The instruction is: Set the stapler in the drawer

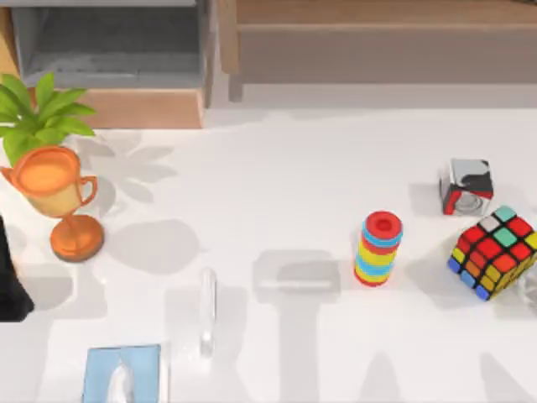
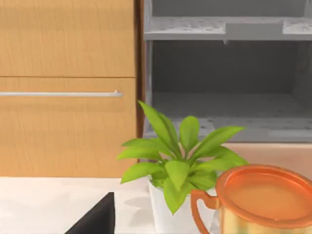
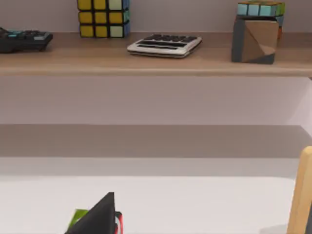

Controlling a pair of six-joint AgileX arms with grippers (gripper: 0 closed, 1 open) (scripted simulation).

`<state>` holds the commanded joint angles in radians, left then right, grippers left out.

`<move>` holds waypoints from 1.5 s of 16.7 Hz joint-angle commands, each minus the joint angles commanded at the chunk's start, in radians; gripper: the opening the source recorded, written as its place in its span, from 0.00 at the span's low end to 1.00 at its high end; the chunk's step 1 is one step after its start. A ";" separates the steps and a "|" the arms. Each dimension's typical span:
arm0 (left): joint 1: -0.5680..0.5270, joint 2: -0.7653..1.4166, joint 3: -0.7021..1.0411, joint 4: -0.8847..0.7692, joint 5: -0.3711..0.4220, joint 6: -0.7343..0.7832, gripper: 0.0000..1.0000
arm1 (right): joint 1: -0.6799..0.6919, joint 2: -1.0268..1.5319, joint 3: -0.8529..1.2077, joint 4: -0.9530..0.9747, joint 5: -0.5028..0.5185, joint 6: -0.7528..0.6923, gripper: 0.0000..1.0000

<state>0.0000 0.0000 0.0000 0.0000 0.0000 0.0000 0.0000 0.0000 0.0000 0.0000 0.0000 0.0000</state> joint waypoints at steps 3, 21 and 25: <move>0.002 0.010 0.005 0.005 0.002 0.007 1.00 | 0.000 0.000 0.000 0.000 0.000 0.000 1.00; 0.260 1.369 0.650 0.701 0.285 0.950 1.00 | 0.000 0.000 0.000 0.000 0.000 0.000 1.00; 0.327 1.738 0.833 0.895 0.360 1.210 1.00 | 0.000 0.000 0.000 0.000 0.000 0.000 1.00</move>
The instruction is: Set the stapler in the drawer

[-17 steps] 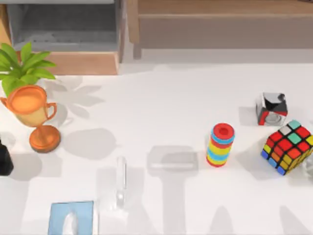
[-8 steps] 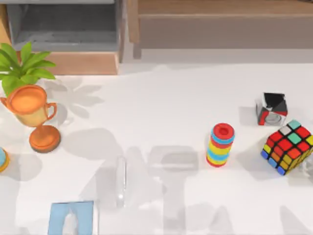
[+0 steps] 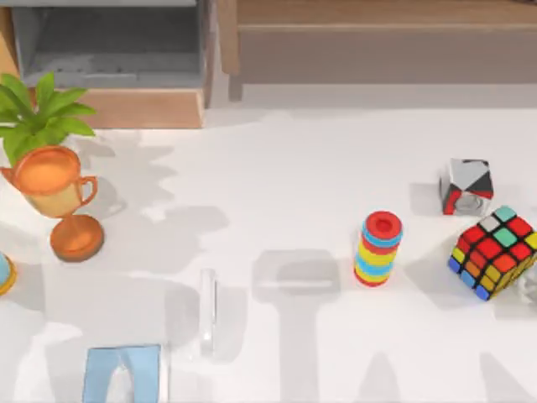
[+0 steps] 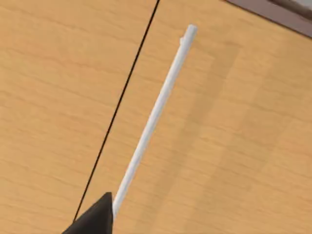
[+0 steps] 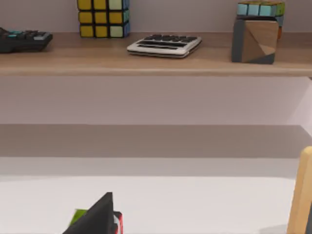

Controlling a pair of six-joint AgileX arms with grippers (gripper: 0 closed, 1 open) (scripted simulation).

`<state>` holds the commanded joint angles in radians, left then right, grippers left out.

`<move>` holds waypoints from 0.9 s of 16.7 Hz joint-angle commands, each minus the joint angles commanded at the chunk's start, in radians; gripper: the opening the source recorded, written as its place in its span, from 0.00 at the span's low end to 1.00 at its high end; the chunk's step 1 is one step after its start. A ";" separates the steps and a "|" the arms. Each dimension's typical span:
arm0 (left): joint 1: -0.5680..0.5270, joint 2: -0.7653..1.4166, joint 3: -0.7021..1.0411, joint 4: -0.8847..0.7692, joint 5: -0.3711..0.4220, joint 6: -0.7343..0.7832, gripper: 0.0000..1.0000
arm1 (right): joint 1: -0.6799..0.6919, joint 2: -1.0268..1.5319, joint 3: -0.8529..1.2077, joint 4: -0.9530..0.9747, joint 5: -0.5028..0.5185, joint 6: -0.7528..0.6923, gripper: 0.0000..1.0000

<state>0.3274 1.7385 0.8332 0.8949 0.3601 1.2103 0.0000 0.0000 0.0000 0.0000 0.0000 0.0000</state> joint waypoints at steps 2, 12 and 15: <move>0.029 0.164 0.081 0.085 0.032 0.114 1.00 | 0.000 0.000 0.000 0.000 0.000 0.000 1.00; 0.092 0.542 0.267 0.280 0.105 0.374 1.00 | 0.000 0.000 0.000 0.000 0.000 0.000 1.00; 0.086 0.540 0.263 0.278 0.104 0.373 1.00 | 0.000 0.000 0.000 0.000 0.000 0.000 1.00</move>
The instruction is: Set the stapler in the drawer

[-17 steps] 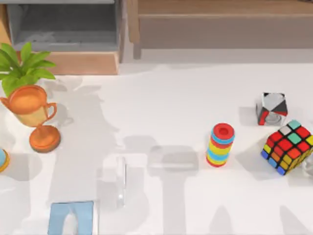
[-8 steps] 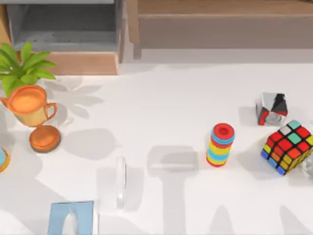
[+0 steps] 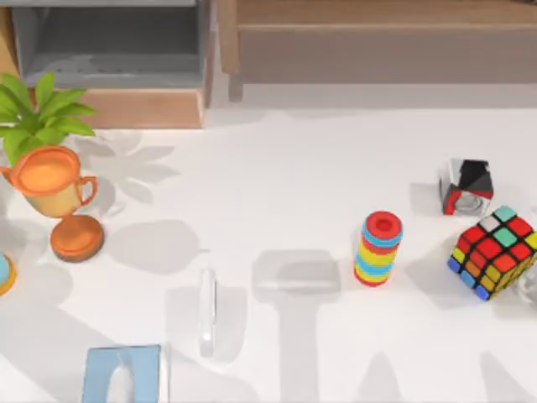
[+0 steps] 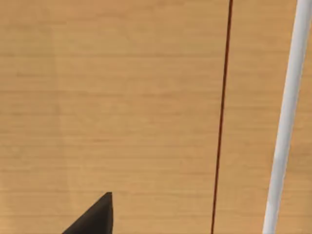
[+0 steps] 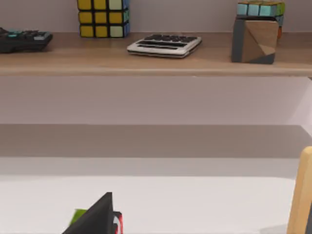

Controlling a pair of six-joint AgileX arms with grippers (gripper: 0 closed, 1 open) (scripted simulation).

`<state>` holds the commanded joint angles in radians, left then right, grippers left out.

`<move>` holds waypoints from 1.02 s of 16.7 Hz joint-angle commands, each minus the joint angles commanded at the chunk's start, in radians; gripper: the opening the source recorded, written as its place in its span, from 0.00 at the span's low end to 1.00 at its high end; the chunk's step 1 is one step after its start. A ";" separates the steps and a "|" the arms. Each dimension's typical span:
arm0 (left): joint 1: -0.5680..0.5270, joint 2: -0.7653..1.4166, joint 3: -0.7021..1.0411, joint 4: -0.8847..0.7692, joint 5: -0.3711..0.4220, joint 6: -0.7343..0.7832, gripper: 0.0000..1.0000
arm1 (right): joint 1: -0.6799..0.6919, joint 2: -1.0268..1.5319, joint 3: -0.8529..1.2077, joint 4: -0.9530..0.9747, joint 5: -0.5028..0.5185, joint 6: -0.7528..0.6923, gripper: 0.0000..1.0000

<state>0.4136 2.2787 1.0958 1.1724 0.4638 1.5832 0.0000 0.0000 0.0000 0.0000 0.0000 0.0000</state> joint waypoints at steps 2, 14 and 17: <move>-0.001 0.006 0.015 -0.006 -0.004 0.001 1.00 | 0.000 0.000 0.000 0.000 0.000 0.000 1.00; -0.020 0.056 0.119 -0.058 -0.023 0.001 0.77 | 0.000 0.000 0.000 0.000 0.000 0.000 1.00; -0.020 0.056 0.119 -0.058 -0.023 0.001 0.55 | 0.000 0.000 0.000 0.000 0.000 0.000 1.00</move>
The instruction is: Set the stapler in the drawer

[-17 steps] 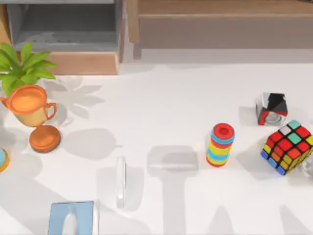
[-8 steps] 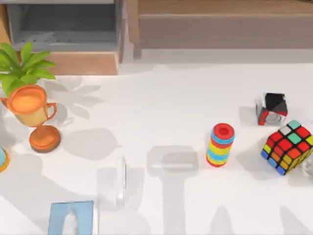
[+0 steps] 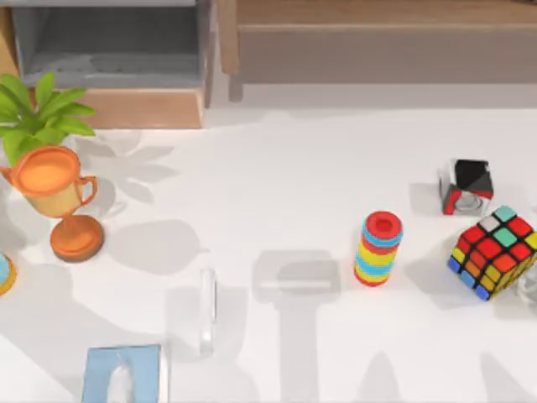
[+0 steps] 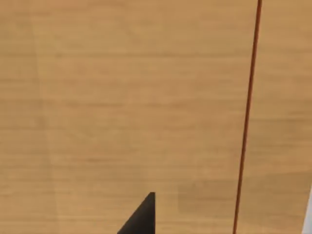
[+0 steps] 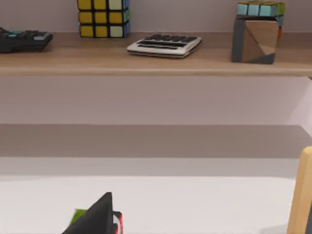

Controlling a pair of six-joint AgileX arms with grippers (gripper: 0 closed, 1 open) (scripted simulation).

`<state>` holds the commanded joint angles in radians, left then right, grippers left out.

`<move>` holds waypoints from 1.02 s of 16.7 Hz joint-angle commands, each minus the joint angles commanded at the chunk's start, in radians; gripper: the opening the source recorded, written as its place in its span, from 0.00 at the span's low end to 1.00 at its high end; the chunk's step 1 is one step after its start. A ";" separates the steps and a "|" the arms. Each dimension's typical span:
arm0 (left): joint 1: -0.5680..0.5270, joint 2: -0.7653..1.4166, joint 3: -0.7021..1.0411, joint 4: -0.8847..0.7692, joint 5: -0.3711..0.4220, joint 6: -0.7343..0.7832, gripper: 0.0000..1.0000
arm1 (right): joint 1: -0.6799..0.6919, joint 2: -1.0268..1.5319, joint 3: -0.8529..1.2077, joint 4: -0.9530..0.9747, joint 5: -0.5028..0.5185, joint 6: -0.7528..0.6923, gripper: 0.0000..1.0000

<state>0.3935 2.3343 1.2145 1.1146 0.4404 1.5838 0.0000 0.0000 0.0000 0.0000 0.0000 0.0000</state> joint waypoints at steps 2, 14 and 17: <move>0.000 0.000 0.000 0.000 0.000 0.000 0.40 | 0.000 0.000 0.000 0.000 0.000 0.000 1.00; 0.000 0.000 0.000 0.000 0.000 0.000 0.00 | 0.000 0.000 0.000 0.000 0.000 0.000 1.00; 0.005 0.007 -0.004 -0.007 0.002 -0.006 0.00 | 0.000 0.000 0.000 0.000 0.000 0.000 1.00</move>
<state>0.3980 2.3411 1.2108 1.1075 0.4421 1.5781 0.0000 0.0000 0.0000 0.0000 0.0000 0.0000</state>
